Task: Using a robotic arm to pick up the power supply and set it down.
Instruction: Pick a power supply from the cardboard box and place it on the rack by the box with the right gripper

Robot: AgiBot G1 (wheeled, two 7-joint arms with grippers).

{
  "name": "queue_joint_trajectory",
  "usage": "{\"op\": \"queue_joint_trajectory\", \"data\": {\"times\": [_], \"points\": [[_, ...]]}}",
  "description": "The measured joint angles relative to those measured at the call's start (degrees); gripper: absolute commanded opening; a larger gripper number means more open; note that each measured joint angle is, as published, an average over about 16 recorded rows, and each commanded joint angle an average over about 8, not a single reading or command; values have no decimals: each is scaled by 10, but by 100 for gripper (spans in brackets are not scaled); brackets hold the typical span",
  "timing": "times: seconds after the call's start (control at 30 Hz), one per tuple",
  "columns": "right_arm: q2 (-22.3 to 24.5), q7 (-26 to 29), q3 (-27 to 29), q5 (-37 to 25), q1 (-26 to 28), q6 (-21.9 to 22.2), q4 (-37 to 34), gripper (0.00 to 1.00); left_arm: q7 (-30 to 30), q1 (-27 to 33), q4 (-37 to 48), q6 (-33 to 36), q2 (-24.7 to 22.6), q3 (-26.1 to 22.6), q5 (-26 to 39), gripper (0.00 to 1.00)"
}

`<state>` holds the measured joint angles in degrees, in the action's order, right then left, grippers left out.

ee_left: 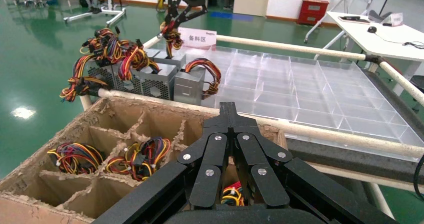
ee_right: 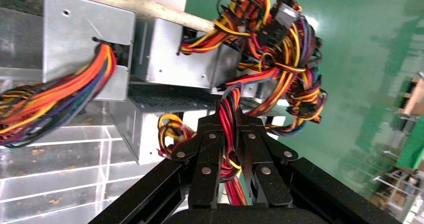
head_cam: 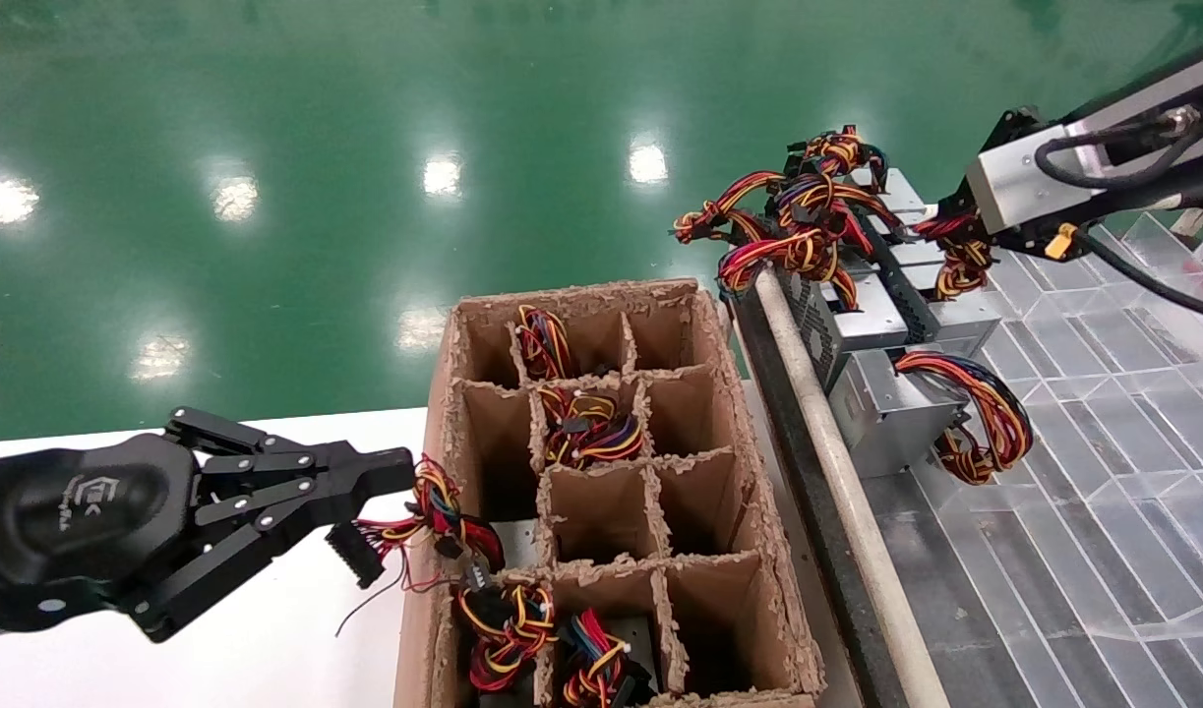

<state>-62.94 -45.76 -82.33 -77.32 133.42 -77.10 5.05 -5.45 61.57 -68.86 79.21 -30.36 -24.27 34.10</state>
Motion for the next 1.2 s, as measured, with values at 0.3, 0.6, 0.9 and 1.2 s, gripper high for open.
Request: {"op": "queue_joint_trajectory", "data": {"times": [0.3, 0.6, 0.9, 1.2], "points": [[-6, 5, 0, 0, -4, -3, -4, 92, 0, 0, 0, 0, 0, 0, 0, 0], [-13, 7, 2, 3, -1, -4, -5, 100, 0, 0, 0, 0, 0, 0, 0, 0], [-14, 11, 13, 20, 10, -24, -2, 100, 0, 0, 0, 0, 0, 0, 0, 0], [-6, 18, 40, 57, 22, -71, 13, 100, 0, 0, 0, 0, 0, 0, 0, 0]]}}
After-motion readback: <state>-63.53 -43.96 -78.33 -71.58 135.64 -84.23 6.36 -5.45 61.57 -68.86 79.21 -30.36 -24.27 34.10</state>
